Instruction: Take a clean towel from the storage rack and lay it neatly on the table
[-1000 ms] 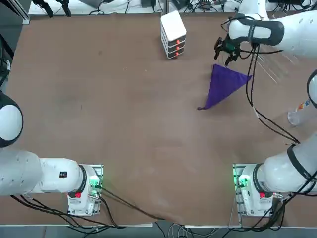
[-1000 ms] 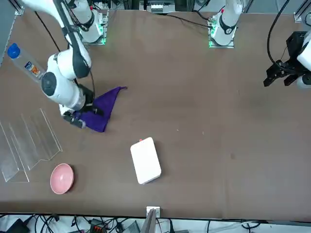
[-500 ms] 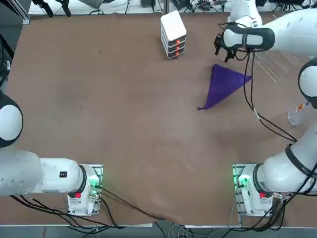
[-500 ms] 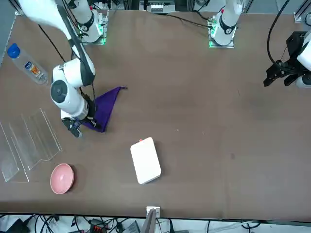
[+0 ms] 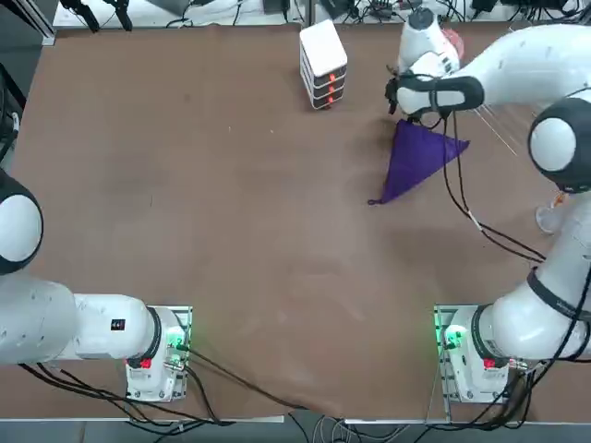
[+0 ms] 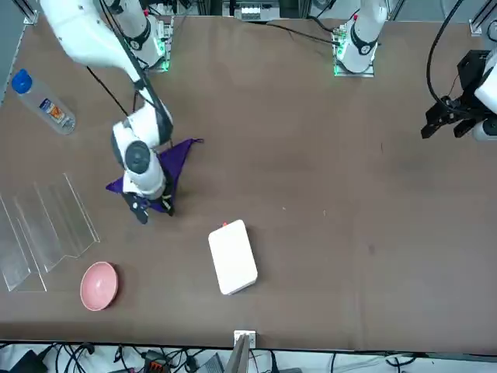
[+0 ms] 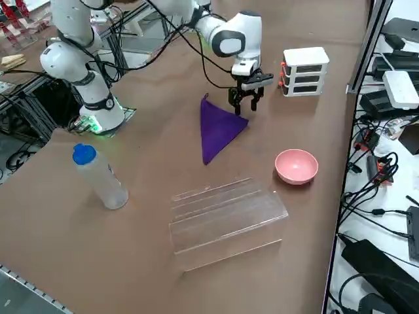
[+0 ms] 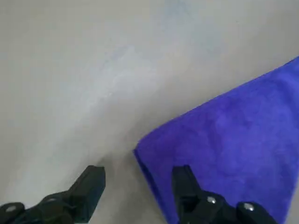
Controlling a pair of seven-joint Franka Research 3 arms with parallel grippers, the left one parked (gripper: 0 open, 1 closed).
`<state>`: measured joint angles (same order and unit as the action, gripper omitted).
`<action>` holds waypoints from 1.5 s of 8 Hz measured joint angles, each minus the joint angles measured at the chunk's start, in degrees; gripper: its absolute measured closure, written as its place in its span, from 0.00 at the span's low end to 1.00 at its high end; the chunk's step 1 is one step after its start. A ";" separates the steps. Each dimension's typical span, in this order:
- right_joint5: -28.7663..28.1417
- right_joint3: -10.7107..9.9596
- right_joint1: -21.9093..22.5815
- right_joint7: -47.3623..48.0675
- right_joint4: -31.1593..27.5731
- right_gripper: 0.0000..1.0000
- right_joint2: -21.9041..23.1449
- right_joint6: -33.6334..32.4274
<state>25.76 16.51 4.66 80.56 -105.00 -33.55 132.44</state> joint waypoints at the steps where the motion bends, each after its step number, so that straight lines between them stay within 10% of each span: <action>1: 0.71 -0.03 0.10 0.63 0.32 0.13 -0.90 -0.01; 12: 0.99 -0.35 -0.31 1.27 3.11 0.39 -3.43 -1.18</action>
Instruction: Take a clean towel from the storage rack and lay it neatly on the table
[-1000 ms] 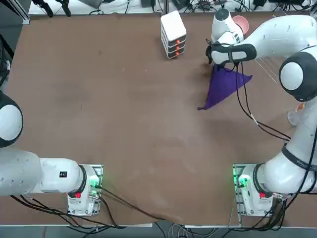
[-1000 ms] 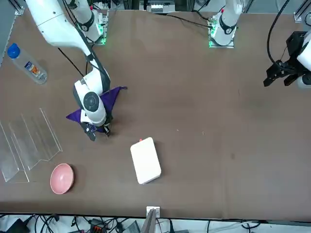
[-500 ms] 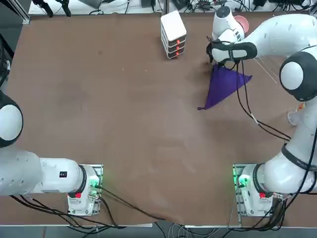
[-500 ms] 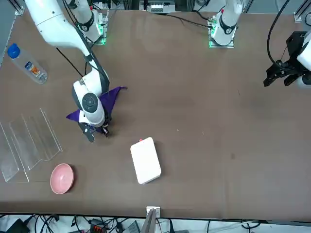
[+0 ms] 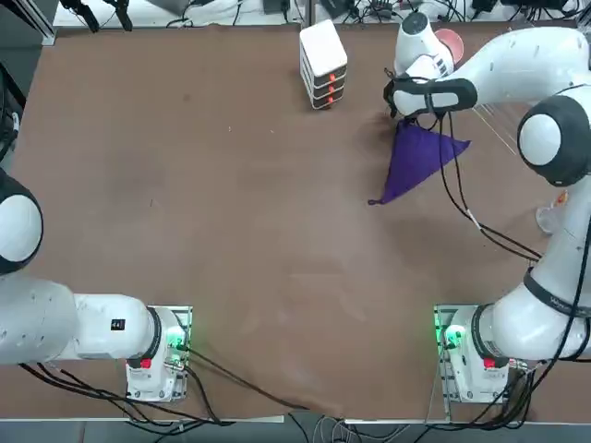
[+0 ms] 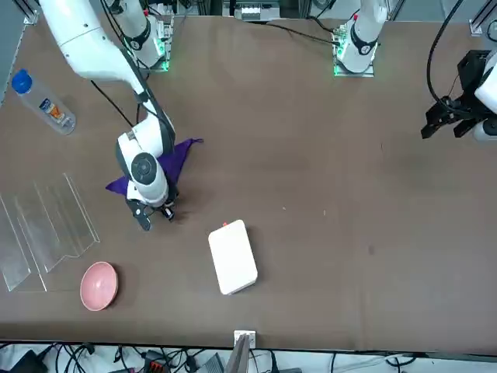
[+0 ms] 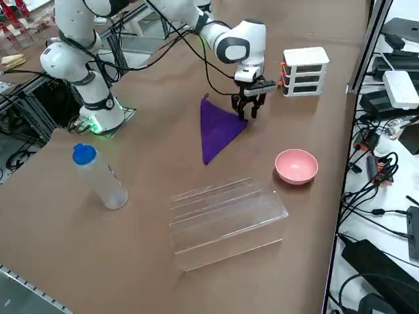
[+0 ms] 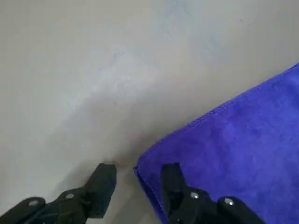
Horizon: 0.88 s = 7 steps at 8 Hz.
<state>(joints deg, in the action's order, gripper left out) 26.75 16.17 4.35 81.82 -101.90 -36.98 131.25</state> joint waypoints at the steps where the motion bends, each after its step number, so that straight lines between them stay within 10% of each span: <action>1: 0.00 -0.01 -0.04 0.01 0.04 0.42 -0.23 0.00; 7: 0.00 -0.01 -0.29 0.06 0.86 0.54 -0.29 -0.06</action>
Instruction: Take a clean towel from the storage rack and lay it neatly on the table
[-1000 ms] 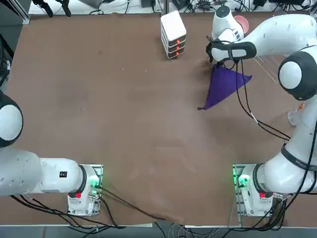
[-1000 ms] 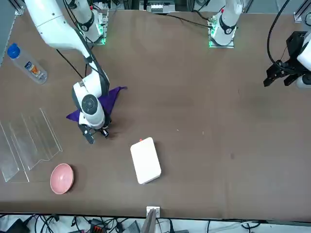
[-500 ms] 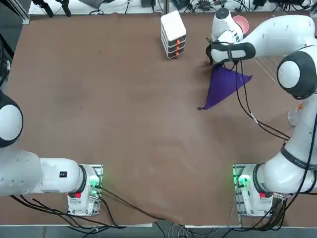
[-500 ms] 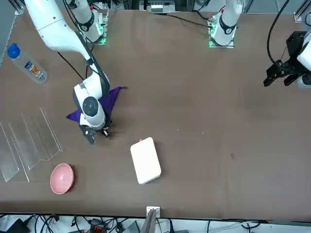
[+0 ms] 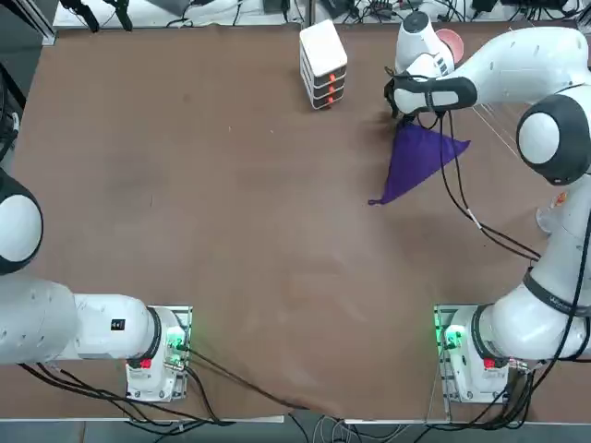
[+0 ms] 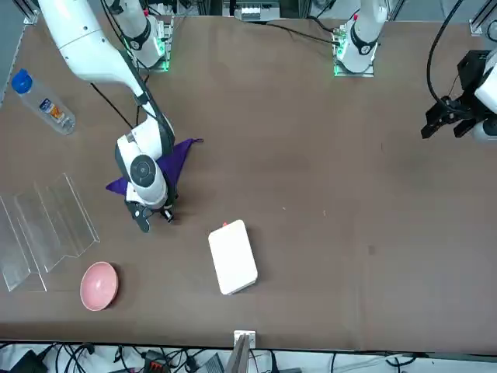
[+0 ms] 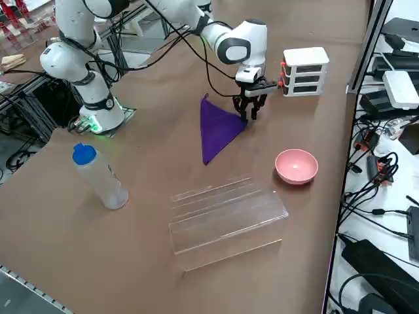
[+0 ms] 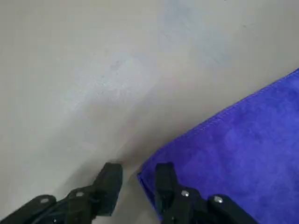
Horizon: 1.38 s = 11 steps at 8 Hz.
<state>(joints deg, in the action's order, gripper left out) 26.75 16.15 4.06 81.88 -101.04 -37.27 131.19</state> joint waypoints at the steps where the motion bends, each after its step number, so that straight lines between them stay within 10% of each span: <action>1: 0.00 0.00 -0.01 0.00 0.00 0.58 -0.11 -0.06; 11: 0.00 -0.05 -0.46 0.01 0.07 0.75 -0.47 -0.11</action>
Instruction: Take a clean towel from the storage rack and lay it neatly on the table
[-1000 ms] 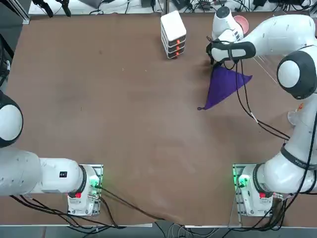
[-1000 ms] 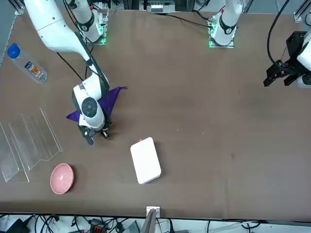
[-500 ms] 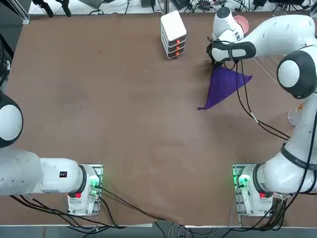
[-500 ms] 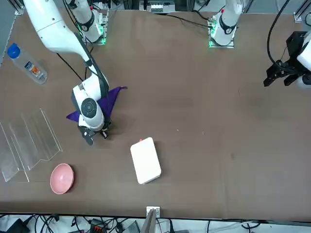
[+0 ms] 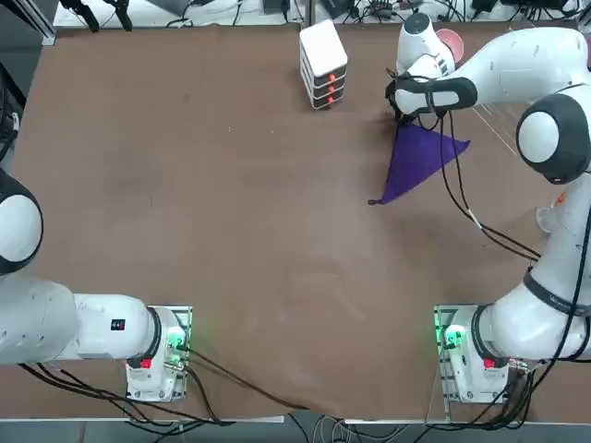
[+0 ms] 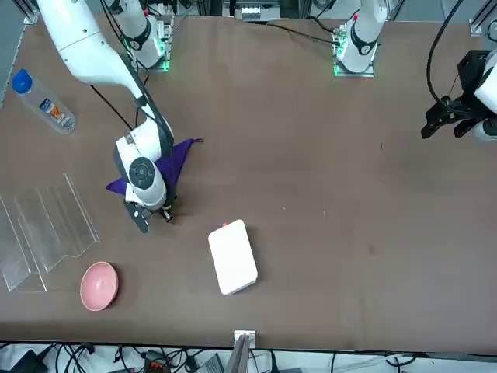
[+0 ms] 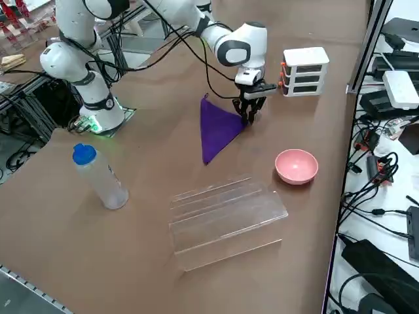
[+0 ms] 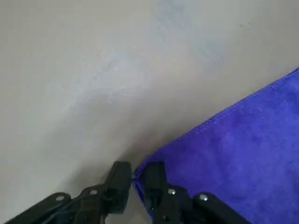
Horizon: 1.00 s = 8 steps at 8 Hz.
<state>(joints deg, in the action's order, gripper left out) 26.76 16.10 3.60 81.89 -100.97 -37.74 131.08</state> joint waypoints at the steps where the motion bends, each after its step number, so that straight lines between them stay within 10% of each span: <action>1: 0.00 0.00 0.00 0.00 0.11 0.75 0.00 0.00; 8: 0.00 0.00 0.01 -0.04 0.47 0.85 0.00 -0.01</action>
<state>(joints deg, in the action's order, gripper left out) 26.76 16.10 3.61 81.85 -100.50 -37.74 131.07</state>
